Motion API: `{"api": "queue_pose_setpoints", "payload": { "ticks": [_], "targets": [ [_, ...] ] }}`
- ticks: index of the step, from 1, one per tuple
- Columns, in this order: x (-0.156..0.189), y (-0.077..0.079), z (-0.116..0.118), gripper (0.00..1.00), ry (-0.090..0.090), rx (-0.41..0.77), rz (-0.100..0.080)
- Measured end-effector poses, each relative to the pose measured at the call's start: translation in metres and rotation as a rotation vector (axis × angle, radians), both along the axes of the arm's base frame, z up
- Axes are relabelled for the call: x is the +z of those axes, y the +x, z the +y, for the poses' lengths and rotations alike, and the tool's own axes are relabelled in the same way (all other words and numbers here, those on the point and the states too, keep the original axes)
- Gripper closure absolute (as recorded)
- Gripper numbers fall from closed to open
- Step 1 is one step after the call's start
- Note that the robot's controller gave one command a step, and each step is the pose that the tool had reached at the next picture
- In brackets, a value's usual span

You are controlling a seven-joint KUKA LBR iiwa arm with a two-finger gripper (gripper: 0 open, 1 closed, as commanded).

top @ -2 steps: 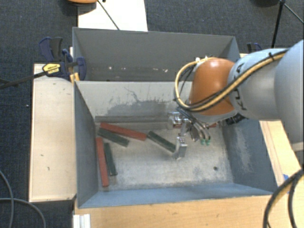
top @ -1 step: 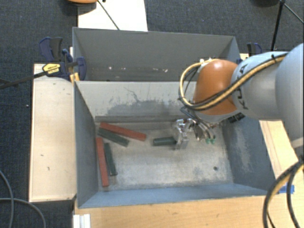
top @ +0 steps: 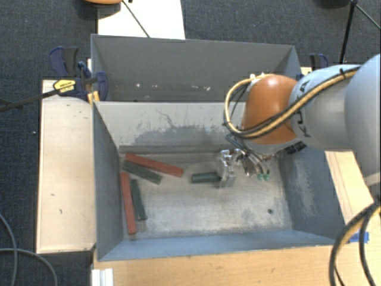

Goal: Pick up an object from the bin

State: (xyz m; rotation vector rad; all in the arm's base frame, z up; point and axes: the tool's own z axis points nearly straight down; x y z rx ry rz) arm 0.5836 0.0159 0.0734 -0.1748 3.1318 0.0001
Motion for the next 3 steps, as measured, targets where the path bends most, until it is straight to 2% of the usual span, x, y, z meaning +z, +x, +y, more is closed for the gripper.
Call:
{"api": "queue_pose_setpoints", "payload": {
  "ticks": [1, 2, 3],
  "targets": [
    [0.104, -0.005, -0.015, 1.00, 0.000, -0.030, 0.002],
    [0.104, -0.005, -0.015, 1.00, 0.000, -0.030, 0.002],
    [0.174, -0.001, -0.027, 1.00, 0.000, -0.034, 0.001]
  ]
}}
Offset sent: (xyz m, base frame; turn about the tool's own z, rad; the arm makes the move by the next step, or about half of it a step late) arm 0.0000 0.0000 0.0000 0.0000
